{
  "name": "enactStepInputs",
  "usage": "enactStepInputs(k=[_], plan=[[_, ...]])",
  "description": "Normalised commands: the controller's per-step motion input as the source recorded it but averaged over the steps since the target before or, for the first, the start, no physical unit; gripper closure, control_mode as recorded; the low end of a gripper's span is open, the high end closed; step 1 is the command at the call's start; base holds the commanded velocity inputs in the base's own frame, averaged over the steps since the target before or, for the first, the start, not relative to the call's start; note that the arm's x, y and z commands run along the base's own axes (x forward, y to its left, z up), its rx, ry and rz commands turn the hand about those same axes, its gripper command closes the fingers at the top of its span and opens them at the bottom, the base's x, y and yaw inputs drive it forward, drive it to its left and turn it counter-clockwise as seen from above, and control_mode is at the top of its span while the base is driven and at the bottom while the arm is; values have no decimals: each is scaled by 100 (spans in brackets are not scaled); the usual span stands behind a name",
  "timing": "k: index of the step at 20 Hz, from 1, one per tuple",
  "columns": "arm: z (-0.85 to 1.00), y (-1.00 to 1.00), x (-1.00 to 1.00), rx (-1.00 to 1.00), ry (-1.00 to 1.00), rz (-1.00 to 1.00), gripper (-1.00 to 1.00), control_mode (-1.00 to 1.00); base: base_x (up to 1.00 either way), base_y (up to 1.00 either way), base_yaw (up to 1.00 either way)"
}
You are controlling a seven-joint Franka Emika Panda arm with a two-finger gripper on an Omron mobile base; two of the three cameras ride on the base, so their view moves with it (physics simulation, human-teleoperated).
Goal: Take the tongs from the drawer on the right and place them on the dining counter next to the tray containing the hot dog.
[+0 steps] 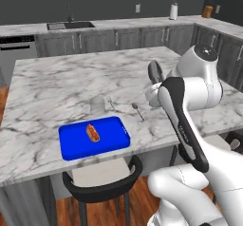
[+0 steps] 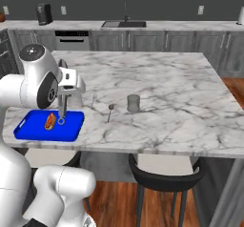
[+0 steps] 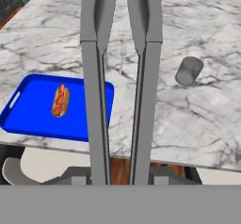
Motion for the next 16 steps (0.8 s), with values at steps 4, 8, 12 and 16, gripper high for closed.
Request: enactStepInputs(k=[4, 8, 12, 16], plan=[[0, 0, 0, 0, 0, 0, 100, 100, 7, -1, 2], [0, 0, 0, 0, 0, 0, 100, 100, 0, 3, 3], [-9, 2, 9, 0, 2, 2, 100, -100, 14, 8, 5], [-38, 0, 46, 0, 8, 5, 100, -100, 0, 0, 0]])
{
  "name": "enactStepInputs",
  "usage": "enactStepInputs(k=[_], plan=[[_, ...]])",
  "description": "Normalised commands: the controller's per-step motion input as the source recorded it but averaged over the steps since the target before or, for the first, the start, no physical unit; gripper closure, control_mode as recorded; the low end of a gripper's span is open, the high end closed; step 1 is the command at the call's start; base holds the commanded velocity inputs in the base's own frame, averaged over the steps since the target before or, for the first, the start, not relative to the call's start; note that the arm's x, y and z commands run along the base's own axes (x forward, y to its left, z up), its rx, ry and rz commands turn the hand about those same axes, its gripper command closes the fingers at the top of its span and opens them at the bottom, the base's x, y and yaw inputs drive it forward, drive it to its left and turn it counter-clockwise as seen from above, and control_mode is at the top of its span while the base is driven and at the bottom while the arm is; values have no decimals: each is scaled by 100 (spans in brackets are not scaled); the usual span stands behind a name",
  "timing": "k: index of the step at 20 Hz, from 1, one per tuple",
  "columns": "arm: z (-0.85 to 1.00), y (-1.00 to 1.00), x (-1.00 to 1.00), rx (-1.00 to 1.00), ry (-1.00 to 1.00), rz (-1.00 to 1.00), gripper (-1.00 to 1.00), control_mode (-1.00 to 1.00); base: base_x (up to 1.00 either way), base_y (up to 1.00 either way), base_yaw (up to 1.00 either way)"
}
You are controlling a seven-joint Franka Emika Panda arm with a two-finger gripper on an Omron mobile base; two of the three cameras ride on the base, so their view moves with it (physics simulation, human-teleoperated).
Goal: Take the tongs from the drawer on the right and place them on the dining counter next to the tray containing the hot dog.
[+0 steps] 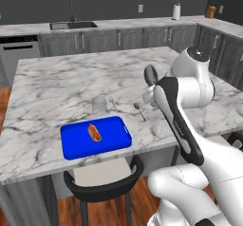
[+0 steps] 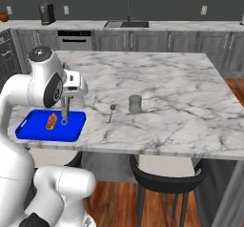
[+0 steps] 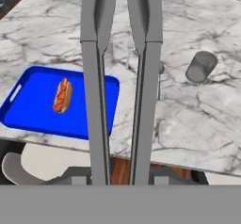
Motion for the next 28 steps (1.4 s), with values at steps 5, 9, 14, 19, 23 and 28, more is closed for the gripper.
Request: enactStepInputs(k=[5, 9, 14, 19, 23, 28], plan=[[-41, 0, 54, 1, 3, 1, 100, -100, 0, 0, 0], [-34, 0, 56, 0, 5, 0, 100, -100, 0, 0, 0], [-25, 1, 46, 0, 12, 0, 100, -100, 0, 0, 0], [-25, 0, 41, 0, 19, 0, 100, -100, 0, 0, 0], [-28, 0, 31, 0, 26, -1, 100, -100, 0, 0, 0], [-38, 4, 23, 0, 7, 0, 100, -100, 0, 0, 0]])
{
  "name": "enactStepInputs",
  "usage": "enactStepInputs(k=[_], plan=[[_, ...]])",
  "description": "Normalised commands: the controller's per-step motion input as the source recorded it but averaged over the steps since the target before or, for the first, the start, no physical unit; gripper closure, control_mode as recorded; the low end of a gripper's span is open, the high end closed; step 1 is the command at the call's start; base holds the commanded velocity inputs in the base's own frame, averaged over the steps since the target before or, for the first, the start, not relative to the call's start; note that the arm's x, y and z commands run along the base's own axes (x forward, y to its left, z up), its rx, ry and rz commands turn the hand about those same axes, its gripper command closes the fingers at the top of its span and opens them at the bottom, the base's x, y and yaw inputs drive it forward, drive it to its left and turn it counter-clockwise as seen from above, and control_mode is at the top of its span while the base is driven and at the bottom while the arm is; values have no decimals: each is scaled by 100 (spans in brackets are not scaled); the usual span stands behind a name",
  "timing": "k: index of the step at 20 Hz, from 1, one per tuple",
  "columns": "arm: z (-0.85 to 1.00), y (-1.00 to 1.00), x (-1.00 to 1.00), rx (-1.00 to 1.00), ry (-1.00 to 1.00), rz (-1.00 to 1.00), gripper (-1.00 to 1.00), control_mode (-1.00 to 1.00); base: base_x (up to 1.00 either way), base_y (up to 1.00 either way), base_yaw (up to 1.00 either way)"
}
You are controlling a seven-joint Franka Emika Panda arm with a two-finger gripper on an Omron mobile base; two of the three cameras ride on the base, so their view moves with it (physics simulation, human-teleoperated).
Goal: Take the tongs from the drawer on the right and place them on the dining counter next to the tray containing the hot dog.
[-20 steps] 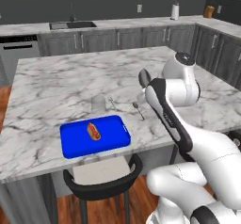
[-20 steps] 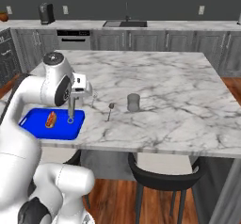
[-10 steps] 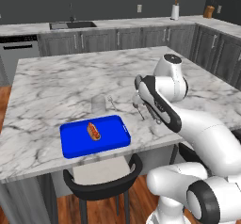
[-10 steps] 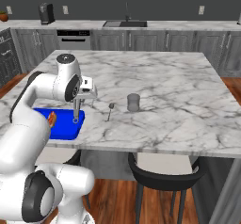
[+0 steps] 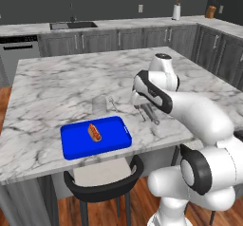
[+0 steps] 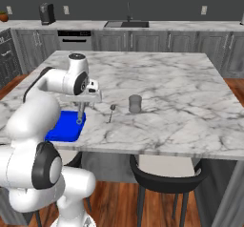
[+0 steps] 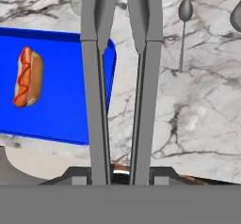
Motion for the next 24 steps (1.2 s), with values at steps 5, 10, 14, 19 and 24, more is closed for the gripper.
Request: enactStepInputs(k=[5, 10, 14, 19, 24], plan=[[-46, 0, 15, 0, 2, 0, 100, -100, 0, 0, 0], [-52, 1, 14, 0, 0, -2, 100, -100, 0, 0, 0], [-40, 0, 25, 0, 0, -3, 100, -100, 0, 0, 0], [-40, 2, 31, 0, 0, -1, 100, -100, 0, 0, 0], [-40, 7, 24, 0, 0, -1, 100, -100, 0, 0, 0]])
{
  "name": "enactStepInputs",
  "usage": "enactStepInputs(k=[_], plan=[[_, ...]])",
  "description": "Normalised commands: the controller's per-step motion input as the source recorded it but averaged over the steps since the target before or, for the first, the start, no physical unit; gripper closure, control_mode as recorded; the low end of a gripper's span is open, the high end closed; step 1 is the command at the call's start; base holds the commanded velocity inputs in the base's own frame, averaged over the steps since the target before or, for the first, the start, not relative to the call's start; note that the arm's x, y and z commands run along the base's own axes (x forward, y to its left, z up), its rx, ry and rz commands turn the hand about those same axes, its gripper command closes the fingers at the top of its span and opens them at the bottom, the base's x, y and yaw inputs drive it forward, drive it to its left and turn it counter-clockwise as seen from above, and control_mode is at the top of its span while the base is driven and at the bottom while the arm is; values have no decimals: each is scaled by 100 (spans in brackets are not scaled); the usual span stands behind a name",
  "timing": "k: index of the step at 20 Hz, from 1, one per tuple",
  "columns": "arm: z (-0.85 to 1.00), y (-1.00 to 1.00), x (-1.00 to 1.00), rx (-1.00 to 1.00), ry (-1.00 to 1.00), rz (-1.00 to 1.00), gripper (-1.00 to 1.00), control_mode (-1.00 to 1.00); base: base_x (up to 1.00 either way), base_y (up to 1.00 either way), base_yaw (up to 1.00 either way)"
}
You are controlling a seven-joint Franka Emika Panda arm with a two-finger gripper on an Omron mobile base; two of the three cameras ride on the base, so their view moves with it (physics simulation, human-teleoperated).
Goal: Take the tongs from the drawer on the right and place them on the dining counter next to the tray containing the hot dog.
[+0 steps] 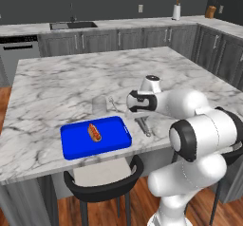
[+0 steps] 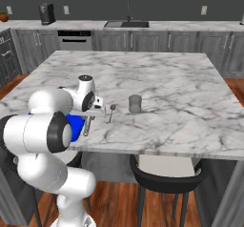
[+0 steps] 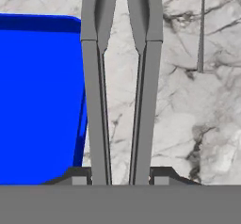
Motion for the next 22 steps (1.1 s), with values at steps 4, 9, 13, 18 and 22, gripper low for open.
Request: enactStepInputs(k=[4, 9, 13, 18, 22], plan=[[-38, 11, 17, 0, 0, -1, 100, -100, 0, 0, 0], [-28, 2, 27, 0, 0, -2, 100, -100, 0, 0, 0], [-24, 0, 37, 0, 0, 0, 100, -100, 0, 0, 0], [-23, 0, 51, 0, 0, 0, 100, -100, 0, 0, 0], [-25, 0, 38, 0, 0, 0, 100, -100, 0, 0, 0]])
